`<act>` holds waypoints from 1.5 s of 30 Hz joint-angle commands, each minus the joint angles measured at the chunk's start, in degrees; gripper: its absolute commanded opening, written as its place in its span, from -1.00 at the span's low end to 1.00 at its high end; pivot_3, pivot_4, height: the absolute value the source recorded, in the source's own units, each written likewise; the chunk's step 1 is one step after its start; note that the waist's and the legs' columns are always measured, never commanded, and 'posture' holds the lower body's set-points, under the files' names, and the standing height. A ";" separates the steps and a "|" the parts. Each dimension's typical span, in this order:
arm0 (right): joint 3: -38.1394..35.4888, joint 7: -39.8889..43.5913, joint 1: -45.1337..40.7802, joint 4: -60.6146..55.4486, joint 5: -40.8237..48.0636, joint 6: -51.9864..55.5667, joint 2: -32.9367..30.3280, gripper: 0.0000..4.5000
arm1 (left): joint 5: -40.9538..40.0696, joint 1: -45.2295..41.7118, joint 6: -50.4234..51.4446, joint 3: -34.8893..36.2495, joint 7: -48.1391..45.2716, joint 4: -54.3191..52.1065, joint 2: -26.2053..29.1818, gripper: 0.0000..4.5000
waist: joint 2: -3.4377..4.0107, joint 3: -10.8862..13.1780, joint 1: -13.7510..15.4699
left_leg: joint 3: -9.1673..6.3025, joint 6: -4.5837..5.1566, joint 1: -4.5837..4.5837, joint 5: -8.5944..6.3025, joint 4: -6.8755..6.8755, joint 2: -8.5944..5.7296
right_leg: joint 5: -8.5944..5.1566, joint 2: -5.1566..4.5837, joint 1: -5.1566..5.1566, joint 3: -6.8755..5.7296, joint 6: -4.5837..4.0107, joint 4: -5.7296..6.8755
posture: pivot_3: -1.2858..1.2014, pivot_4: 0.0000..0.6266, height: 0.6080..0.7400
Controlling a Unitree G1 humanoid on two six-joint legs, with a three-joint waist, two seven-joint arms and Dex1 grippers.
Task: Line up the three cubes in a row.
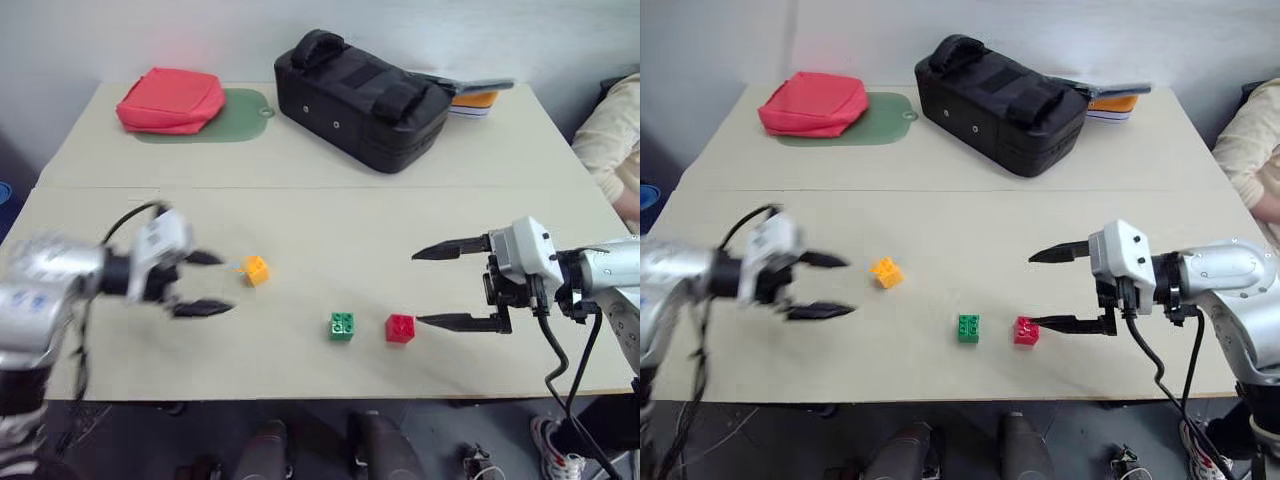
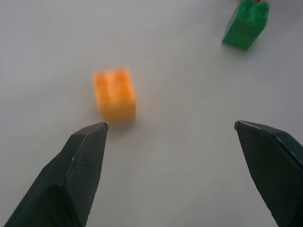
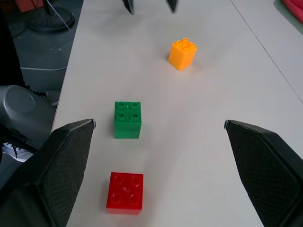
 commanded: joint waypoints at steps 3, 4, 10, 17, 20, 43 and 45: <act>0.88 1.19 -4.58 1.83 0.66 0.66 1.09 1.00 | -1.63 10.03 -7.95 12.06 1.64 -0.06 -0.80 0.99 | -0.03 -0.01 1.22 | -0.13 0.02 0.01 -0.02 0.02 -0.10 | 0.00 -0.14 0.08 -0.10 0.00 -0.26 | 0.03 -0.52 1.00; 1.14 1.43 -5.19 2.16 0.71 0.98 1.17 1.00 | -1.72 11.42 -9.28 12.57 1.98 -0.38 -1.28 0.99 | -0.03 -0.01 1.35 | -0.14 0.05 0.02 -0.04 0.00 -0.13 | 0.00 -0.19 0.09 -0.10 0.00 -0.28 | 0.03 -0.52 1.00; 1.32 2.93 -6.54 2.02 2.12 3.24 0.51 1.00 | -3.57 7.09 -7.13 5.25 6.68 -2.82 -3.27 0.99 | -0.03 -0.01 1.45 | -0.28 0.10 -0.05 -0.07 -0.08 -0.32 | 0.00 -0.40 0.10 -0.21 0.00 -0.34 | 0.03 -0.52 1.00; 1.45 2.92 -6.44 -0.14 2.78 4.64 0.59 1.00 | 0.74 -4.30 -9.28 -8.52 12.17 2.49 -8.42 0.99 | -0.01 -0.03 1.04 | -0.25 0.05 -0.04 -0.04 -0.09 -0.31 | 0.01 -0.30 0.07 -0.22 0.02 -0.21 | 0.03 -0.52 1.00; 2.10 2.35 -7.12 -1.54 2.79 4.86 1.54 1.00 | 4.50 -8.91 -11.64 -12.85 15.88 7.65 -11.05 0.99 | -0.01 -0.03 1.13 | -0.21 0.05 -0.06 -0.03 -0.04 -0.28 | 0.01 -0.21 0.06 -0.20 0.02 0.02 | 0.03 -0.52 1.00; 1.95 -1.68 -6.12 -3.18 0.54 3.24 3.66 1.00 | 7.64 -18.62 -17.20 -20.36 16.50 19.09 -19.02 -0.23 | -0.03 -0.04 1.24 | -0.20 0.05 -0.11 0.00 0.04 -0.27 | 0.02 -0.16 0.04 -0.20 0.03 0.04 | 0.03 -0.52 1.00; 1.89 -1.71 -5.75 -3.29 0.43 3.10 3.59 1.00 | 7.59 -18.61 -17.89 -20.30 16.02 19.12 -18.96 -0.32 | -0.03 -0.04 1.25 | -0.20 0.05 -0.11 0.00 0.04 -0.27 | 0.02 -0.16 0.04 -0.20 0.03 0.04 | 0.03 -0.52 1.00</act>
